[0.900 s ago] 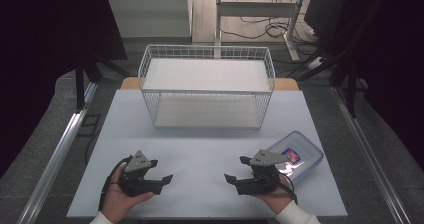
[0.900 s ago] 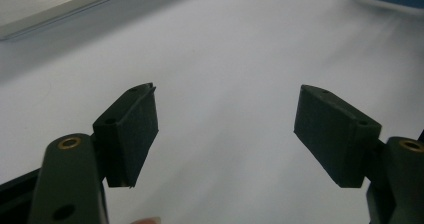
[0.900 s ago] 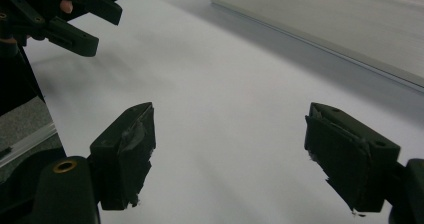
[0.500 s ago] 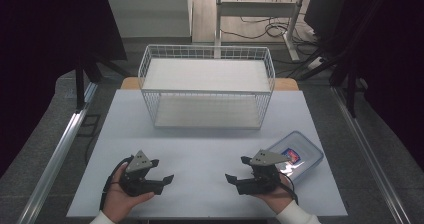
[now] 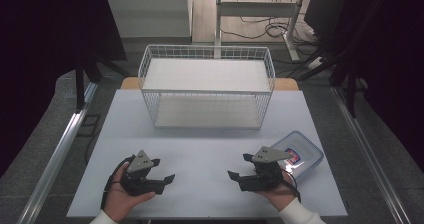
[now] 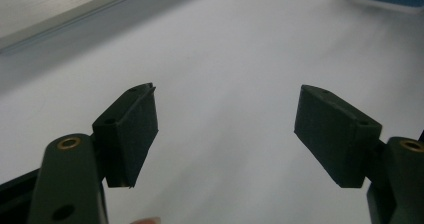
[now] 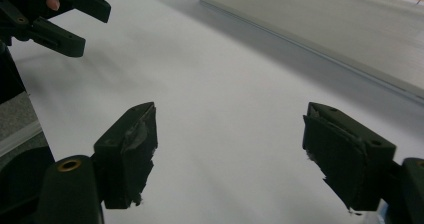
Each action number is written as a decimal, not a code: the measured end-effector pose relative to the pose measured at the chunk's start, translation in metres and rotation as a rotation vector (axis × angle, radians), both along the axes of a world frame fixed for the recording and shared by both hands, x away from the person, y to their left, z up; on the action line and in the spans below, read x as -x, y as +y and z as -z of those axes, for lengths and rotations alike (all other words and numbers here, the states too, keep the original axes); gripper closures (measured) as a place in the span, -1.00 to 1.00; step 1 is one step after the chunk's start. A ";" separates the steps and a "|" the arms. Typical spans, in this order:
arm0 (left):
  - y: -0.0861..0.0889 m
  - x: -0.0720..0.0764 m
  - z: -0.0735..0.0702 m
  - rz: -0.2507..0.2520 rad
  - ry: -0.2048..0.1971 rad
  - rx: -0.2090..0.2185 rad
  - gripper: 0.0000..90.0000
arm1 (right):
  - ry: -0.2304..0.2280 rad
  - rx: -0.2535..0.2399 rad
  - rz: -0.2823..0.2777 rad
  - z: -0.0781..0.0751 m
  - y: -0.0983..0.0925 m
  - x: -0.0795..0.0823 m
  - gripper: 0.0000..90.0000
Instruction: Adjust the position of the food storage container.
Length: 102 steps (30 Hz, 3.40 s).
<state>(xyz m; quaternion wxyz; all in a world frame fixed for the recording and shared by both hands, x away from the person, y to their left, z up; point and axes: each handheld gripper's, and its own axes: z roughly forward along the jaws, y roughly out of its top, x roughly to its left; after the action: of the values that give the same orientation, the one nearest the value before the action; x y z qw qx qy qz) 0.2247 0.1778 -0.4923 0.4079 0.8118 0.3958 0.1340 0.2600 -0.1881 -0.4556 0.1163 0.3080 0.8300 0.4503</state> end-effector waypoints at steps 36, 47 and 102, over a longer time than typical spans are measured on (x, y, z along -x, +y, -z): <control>-0.004 0.004 0.000 0.000 -0.013 -0.024 -0.43 | 0.215 0.293 0.121 0.001 -0.139 0.036 0.97; -0.003 0.005 0.001 -0.001 -0.008 -0.031 -0.43 | 0.232 0.377 0.085 0.022 -0.120 0.022 0.98; -0.002 0.007 0.005 -0.021 0.020 -0.046 -0.43 | 0.131 0.349 0.514 -0.002 -0.192 -0.100 0.98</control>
<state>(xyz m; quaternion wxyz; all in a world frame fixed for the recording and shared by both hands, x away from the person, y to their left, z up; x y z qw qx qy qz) 0.2178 0.1762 -0.4977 0.3840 0.8180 0.4051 0.1392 0.3599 -0.3800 -0.4533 0.2238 0.5113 0.7955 0.2360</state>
